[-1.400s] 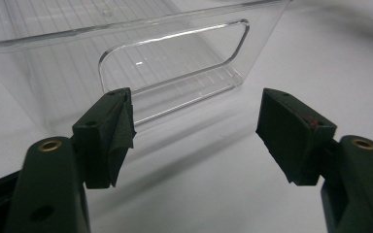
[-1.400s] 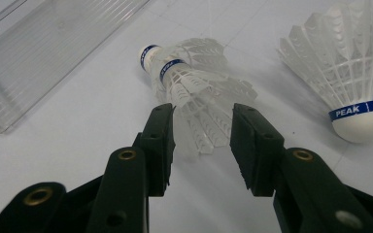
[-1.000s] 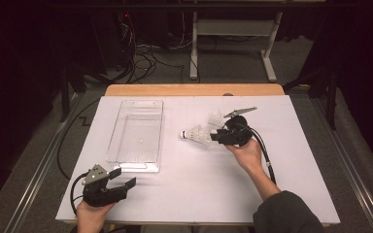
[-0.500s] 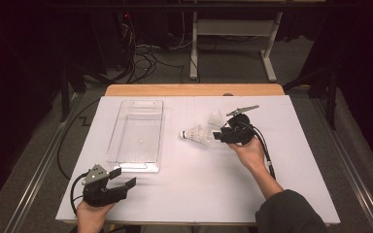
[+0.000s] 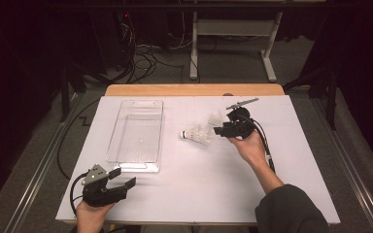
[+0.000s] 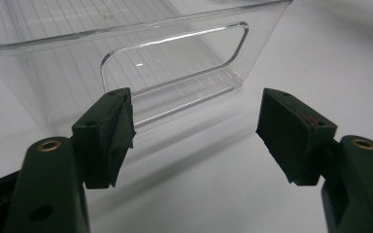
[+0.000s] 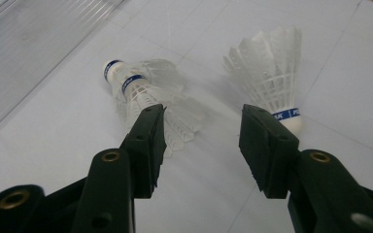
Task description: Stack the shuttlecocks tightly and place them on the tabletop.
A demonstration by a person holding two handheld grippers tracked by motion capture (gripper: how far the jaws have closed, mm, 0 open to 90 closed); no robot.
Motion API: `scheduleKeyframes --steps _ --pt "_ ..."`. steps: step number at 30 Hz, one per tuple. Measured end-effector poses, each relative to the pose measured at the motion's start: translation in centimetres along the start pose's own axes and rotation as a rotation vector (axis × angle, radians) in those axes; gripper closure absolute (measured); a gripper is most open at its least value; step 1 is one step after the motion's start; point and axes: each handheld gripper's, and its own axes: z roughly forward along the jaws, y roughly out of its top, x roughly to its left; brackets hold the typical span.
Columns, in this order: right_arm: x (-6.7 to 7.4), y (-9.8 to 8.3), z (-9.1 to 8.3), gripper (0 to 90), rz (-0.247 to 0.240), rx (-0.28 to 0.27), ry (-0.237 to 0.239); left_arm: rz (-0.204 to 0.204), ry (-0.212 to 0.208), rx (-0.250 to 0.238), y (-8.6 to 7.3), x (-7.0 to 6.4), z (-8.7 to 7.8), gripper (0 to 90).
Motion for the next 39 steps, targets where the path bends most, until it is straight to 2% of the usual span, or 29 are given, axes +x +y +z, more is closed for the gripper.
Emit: scheduleKeyframes --steps 9,21,33,39 --pt "-1.0 1.1 0.3 47.3 0.04 0.026 -0.042 0.001 -0.004 -0.002 0.0 0.0 0.0 30.3" --pt "-2.1 2.5 1.2 45.8 0.104 0.065 -0.065 -0.001 -0.006 -0.006 0.0 0.1 -0.1 30.3" --pt "-2.6 4.3 2.0 44.0 0.13 0.1 -0.11 -0.003 -0.007 -0.012 0.0 0.0 -0.2 30.4" --pt "-2.5 4.7 2.7 43.6 0.14 0.112 -0.109 -0.003 -0.011 -0.011 0.0 0.1 -0.2 30.3"
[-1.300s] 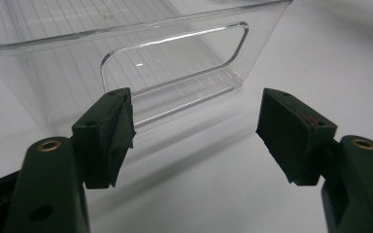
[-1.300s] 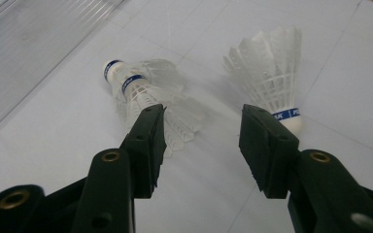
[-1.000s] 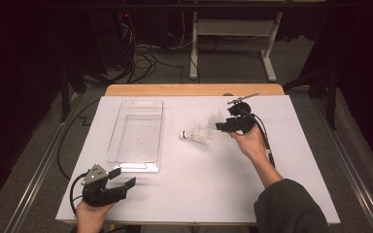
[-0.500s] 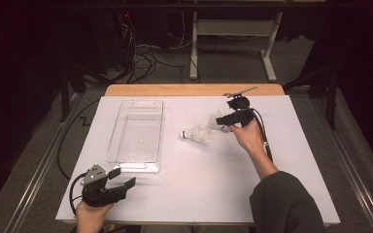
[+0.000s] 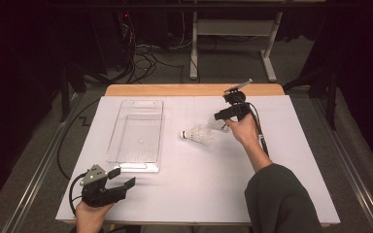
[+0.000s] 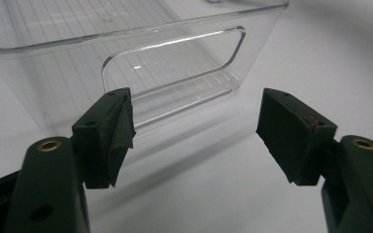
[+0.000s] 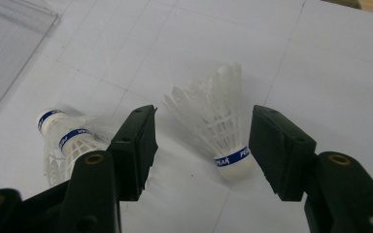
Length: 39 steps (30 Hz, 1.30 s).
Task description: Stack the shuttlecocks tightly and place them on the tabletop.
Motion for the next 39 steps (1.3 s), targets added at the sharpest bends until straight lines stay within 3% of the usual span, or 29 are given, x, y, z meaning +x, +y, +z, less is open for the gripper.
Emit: scheduleKeyframes --steps 19,39 --pt "0.4 2.3 1.9 40.6 0.029 0.018 -0.028 -0.001 -0.013 0.003 0.0 0.1 0.0 30.1" --pt "0.3 3.4 4.2 41.4 0.067 0.062 -0.068 0.006 -0.02 0.01 0.0 0.1 0.1 30.0"
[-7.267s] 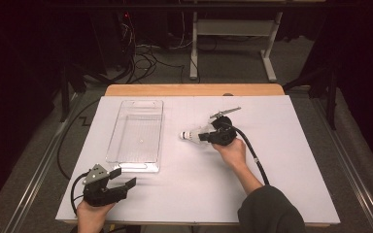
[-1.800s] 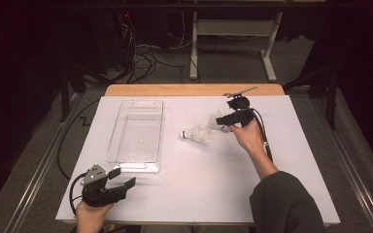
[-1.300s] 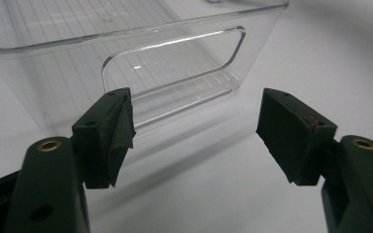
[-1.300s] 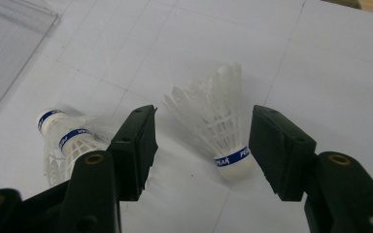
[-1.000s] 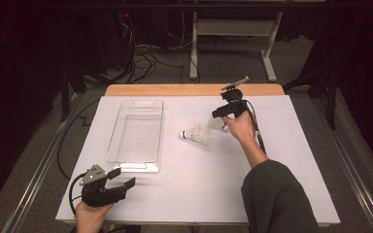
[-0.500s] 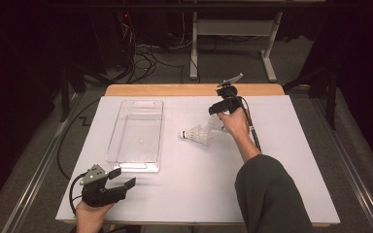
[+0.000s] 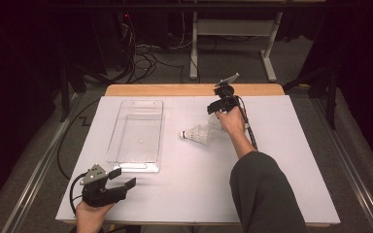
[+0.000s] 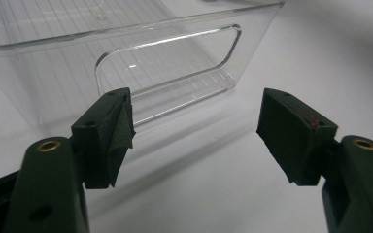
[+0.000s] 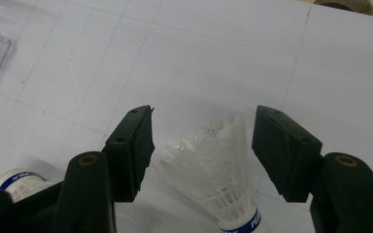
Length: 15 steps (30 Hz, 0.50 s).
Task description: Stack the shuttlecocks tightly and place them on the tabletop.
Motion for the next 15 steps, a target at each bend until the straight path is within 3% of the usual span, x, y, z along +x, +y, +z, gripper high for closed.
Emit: scheduleKeyframes --steps 6,15 --pt "-0.15 -0.1 0.44 46.3 0.007 0.012 -0.011 -0.001 0.0 0.001 0.0 -0.04 0.03 29.9" --pt "0.26 -0.18 0.38 63.5 -0.017 0.016 -0.017 0.006 0.004 -0.002 0.03 -0.04 -0.09 29.9"
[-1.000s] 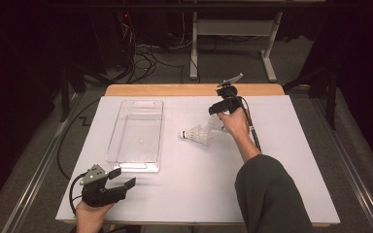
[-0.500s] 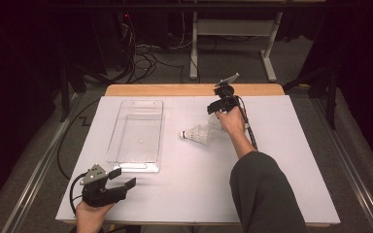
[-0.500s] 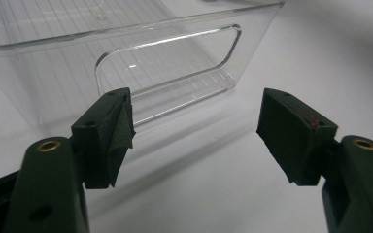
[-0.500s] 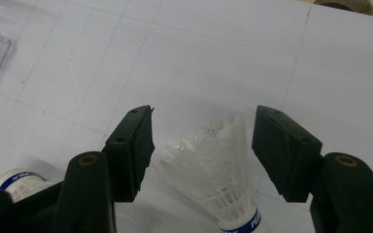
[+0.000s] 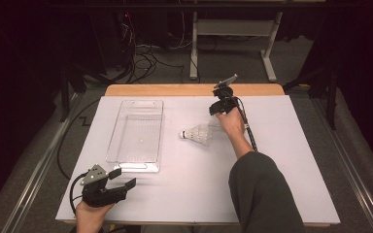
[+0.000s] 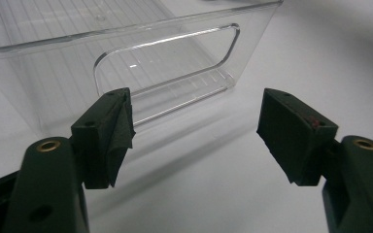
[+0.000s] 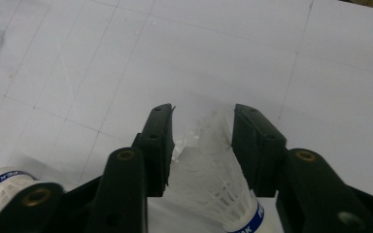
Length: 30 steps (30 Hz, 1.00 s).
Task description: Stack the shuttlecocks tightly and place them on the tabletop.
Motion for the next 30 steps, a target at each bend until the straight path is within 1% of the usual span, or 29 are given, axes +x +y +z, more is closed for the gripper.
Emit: scheduleKeyframes --steps 6,11,13,21,24,29,30 --pt "0.2 -0.1 -0.2 74.7 -0.022 0.011 -0.013 0.001 0.002 -0.002 0.0 0.0 0.0 29.9" --pt "0.4 -0.2 -0.5 81.6 -0.038 0.017 -0.027 0.0 0.003 -0.006 0.0 0.0 -0.1 29.9" --pt "0.4 -0.3 -0.7 84.3 -0.046 0.011 -0.029 0.001 0.003 -0.005 0.0 0.0 -0.1 30.0" --pt "0.1 -0.7 -1.3 87.2 -0.055 0.011 -0.036 0.0 0.006 -0.006 0.0 0.0 -0.1 30.0" --pt "0.0 -0.9 -1.6 88.0 -0.055 0.02 -0.037 -0.002 0.007 -0.005 0.0 0.0 -0.1 30.0" --pt "-0.4 -1.4 -2.0 88.9 -0.059 0.003 -0.025 -0.002 0.006 -0.008 0.0 0.0 -0.2 30.0" --pt "-0.4 -1.5 -2.1 89.0 -0.052 0.0 -0.021 -0.001 0.006 -0.008 0.0 0.0 -0.2 30.0"
